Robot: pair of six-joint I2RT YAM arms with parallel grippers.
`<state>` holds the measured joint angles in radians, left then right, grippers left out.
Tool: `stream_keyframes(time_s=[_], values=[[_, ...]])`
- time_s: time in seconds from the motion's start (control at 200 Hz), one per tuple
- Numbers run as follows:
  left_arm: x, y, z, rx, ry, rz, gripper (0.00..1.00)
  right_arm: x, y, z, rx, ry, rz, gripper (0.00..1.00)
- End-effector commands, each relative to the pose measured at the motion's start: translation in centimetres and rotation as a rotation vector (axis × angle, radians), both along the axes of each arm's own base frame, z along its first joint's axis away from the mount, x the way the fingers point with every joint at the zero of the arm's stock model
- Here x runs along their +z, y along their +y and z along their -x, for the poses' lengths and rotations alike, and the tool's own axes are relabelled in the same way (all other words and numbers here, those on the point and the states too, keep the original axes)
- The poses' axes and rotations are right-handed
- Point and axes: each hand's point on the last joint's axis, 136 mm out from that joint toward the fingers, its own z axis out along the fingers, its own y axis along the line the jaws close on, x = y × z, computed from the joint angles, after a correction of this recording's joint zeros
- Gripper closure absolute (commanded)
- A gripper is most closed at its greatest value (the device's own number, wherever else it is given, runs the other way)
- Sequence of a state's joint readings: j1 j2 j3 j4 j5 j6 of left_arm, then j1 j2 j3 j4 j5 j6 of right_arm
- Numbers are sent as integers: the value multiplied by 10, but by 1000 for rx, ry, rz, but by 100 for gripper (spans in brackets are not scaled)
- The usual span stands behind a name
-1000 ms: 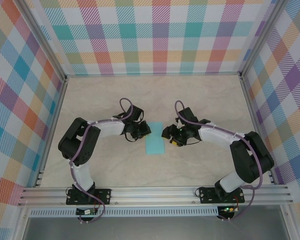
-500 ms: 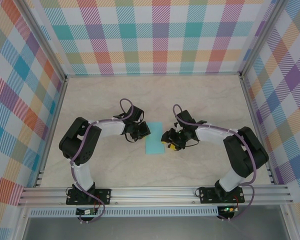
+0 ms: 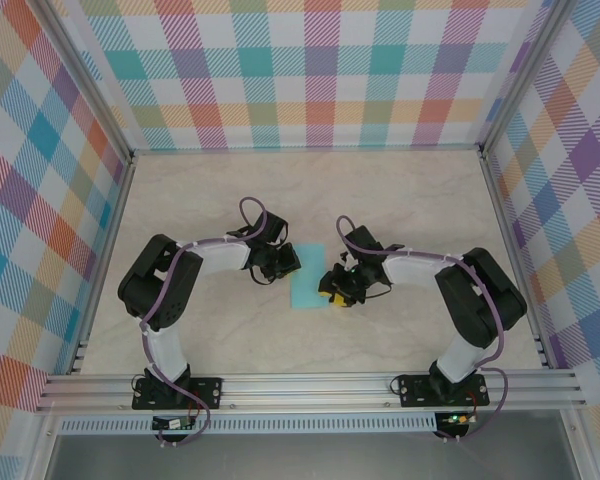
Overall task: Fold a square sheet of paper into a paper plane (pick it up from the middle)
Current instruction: Third fold the triangle at the center of the table.
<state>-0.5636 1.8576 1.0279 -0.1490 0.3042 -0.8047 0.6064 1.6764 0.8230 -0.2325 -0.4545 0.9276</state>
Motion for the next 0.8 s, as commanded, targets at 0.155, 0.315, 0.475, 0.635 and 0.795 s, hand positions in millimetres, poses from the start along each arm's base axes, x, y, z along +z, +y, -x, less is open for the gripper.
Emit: stream_keyframes(time_s=[0.155,0.315,0.475,0.635,0.795], values=[[-37,23,24,34,122,-129,89,-5,7,9,41,11,-37,62],[-38,24,25,36,125,-130,89,-7,6,13,45,21,-35,62],[-38,24,25,35,126,-132,89,-5,8,15,43,25,-52,63],[-38,25,26,37,126,-132,90,3,6,9,-15,-14,-60,74],[-36,25,29,31,130,-124,90,14,1,2,-74,-50,-51,88]])
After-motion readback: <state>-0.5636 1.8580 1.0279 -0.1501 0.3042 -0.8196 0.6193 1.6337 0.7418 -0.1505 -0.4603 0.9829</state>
